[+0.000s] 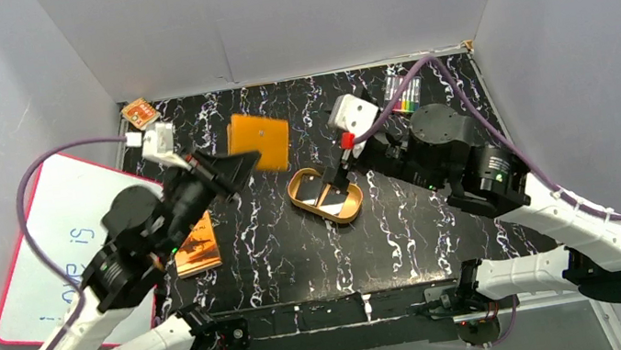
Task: Put the credit cards into the card holder
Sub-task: Turn over the card holder.
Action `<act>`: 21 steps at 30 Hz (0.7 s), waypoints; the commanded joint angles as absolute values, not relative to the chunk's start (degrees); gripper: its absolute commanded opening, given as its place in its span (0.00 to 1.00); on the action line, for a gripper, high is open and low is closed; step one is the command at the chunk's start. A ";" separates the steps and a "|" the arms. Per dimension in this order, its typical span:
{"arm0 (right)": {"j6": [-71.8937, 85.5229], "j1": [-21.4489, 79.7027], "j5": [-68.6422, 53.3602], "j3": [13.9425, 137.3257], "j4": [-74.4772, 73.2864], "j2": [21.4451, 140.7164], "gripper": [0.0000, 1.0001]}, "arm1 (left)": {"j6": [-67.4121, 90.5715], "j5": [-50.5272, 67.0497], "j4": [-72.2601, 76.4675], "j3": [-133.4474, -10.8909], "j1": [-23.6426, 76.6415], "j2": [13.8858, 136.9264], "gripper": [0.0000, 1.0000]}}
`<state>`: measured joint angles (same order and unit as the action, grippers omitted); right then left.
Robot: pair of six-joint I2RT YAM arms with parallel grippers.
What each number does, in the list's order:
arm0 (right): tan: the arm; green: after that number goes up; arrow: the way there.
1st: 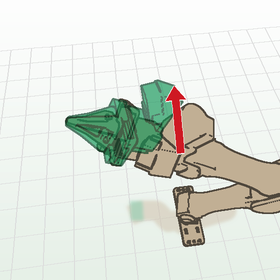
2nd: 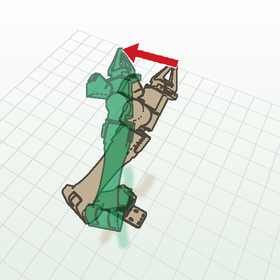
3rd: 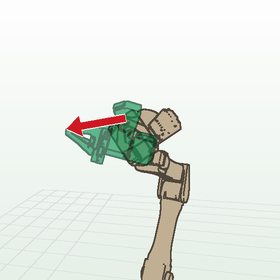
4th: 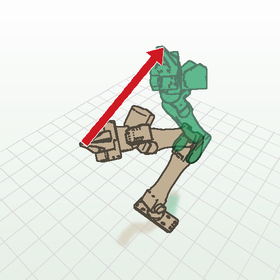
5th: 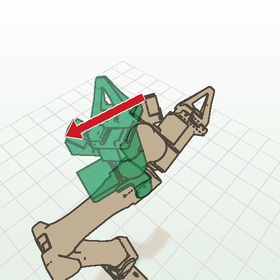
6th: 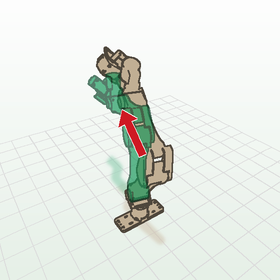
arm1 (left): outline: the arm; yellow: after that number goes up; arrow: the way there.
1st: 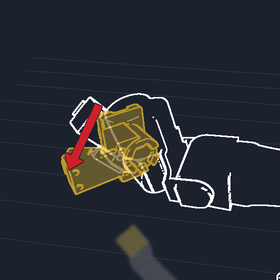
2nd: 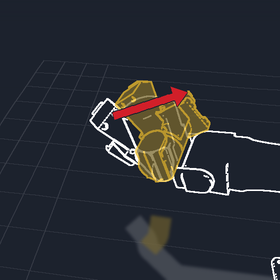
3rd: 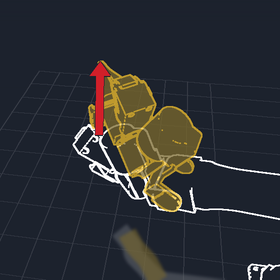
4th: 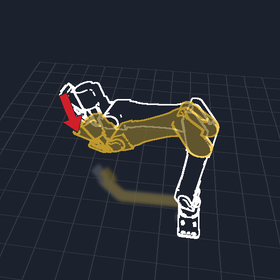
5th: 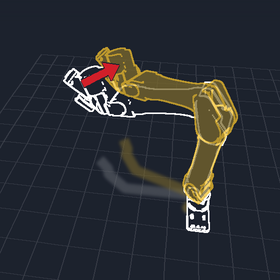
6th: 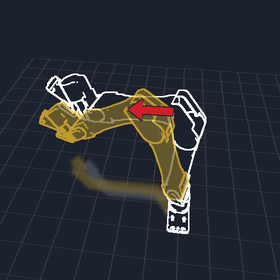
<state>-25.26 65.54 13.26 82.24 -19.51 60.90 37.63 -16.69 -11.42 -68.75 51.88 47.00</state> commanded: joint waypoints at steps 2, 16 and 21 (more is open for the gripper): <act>-10.60 64.62 0.69 90.96 -24.72 61.27 0.99 | 27.28 7.99 -16.83 -64.88 51.86 37.46 0.00; 10.13 62.93 -28.38 85.14 -12.25 58.03 0.95 | 20.87 36.86 1.19 -51.58 51.86 24.62 0.00; 12.40 62.93 -32.66 84.67 -14.64 57.99 0.86 | 18.99 38.63 3.20 -51.23 51.86 22.50 0.00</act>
<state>8.10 63.09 -26.41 84.07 -18.24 59.37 21.54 33.80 -4.80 -50.24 51.86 24.32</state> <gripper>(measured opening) 0.893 0.142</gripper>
